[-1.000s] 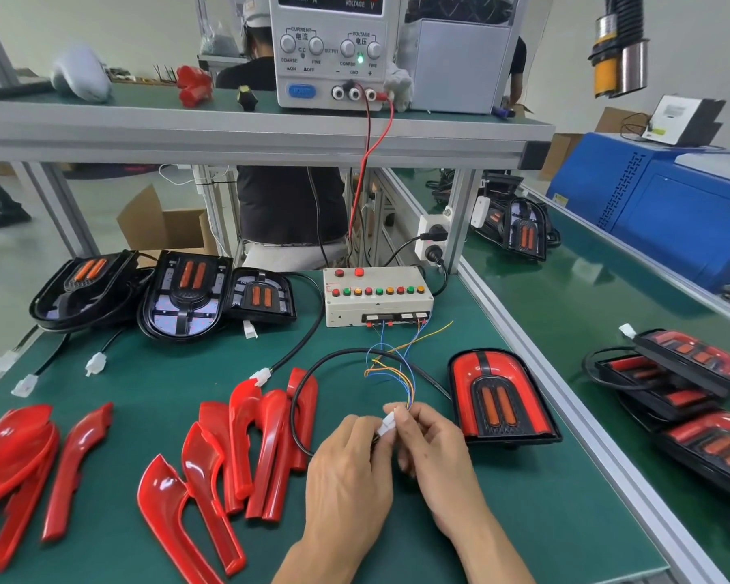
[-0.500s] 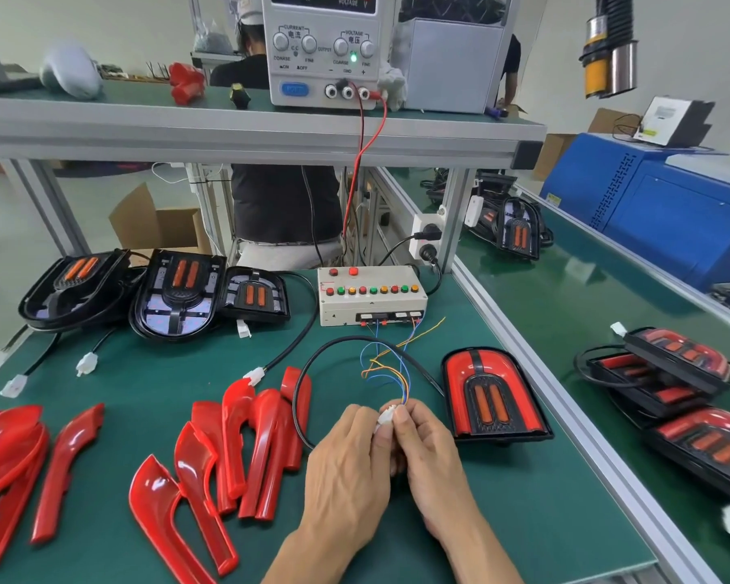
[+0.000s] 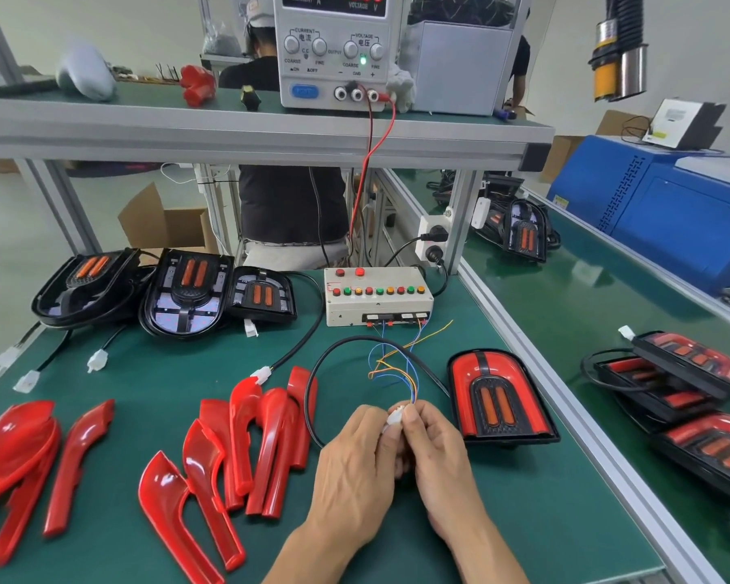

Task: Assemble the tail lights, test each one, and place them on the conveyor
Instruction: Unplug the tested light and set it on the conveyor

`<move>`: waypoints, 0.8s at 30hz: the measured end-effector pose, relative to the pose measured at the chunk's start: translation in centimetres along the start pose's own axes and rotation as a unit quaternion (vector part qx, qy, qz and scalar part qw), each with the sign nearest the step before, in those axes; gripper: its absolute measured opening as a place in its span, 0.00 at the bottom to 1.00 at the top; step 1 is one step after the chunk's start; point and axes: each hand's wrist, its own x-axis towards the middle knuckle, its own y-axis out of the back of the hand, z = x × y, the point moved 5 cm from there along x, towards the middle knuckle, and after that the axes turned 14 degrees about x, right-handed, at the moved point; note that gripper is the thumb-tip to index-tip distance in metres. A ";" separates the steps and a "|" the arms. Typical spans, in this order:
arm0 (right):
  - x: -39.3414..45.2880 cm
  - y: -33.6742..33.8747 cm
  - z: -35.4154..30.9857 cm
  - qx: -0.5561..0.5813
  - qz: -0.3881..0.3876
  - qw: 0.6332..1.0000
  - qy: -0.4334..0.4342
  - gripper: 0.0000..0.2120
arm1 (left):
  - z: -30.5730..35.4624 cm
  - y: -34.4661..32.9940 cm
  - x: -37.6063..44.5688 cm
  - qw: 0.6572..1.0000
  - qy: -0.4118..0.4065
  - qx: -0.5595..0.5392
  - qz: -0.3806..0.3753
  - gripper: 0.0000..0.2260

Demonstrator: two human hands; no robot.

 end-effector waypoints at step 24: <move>-3.1 0.7 -1.6 -0.279 0.146 0.947 0.065 0.07 | -0.1 -0.7 0.0 0.992 0.004 0.127 -0.012 0.08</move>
